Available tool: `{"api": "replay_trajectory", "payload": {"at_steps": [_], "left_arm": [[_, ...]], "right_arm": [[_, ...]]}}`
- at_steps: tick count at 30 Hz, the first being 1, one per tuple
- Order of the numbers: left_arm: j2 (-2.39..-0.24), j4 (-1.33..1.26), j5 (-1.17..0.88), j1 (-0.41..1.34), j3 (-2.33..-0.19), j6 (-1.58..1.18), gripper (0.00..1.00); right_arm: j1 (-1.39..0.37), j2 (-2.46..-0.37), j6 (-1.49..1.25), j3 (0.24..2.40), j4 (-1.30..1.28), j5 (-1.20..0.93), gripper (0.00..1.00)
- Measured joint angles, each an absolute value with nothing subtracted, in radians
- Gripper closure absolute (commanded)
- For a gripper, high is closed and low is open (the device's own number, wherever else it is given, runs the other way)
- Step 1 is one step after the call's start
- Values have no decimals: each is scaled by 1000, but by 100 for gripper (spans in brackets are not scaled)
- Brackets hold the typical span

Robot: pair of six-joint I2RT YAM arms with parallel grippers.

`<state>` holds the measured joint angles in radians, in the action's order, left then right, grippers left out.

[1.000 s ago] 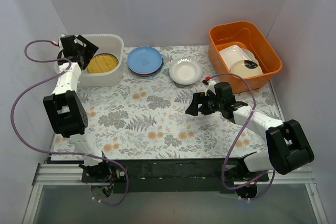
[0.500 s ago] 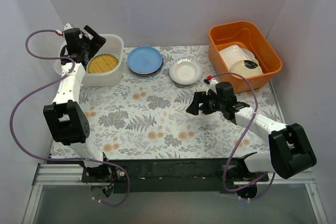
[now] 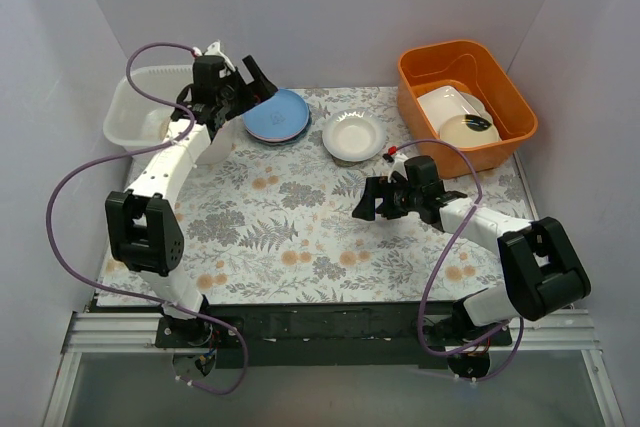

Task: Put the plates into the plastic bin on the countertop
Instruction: Pick up the plate from the corner of the board.

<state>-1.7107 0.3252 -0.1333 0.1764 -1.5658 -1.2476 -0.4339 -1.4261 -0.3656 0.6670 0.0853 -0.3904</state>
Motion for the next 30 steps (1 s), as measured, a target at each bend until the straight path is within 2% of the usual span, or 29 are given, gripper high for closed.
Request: {"api": "replay_trajectory", "payload": {"at_steps": [7, 14, 21, 30], "left_arm": [[-1748, 288, -139, 262, -1520, -1254, 2], [-1903, 217, -187, 357, -1521, -1289, 5], [-2041, 118, -289, 390, -1520, -1345, 10], [-2107, 20, -355, 402, -1486, -1390, 16]], "right_arm": [[-434, -1419, -366, 663, 89, -395, 5], [-434, -1340, -368, 634, 86, -384, 5], [-434, -1278, -371, 604, 73, -350, 4], [-434, -1267, -369, 604, 65, -335, 4]]}}
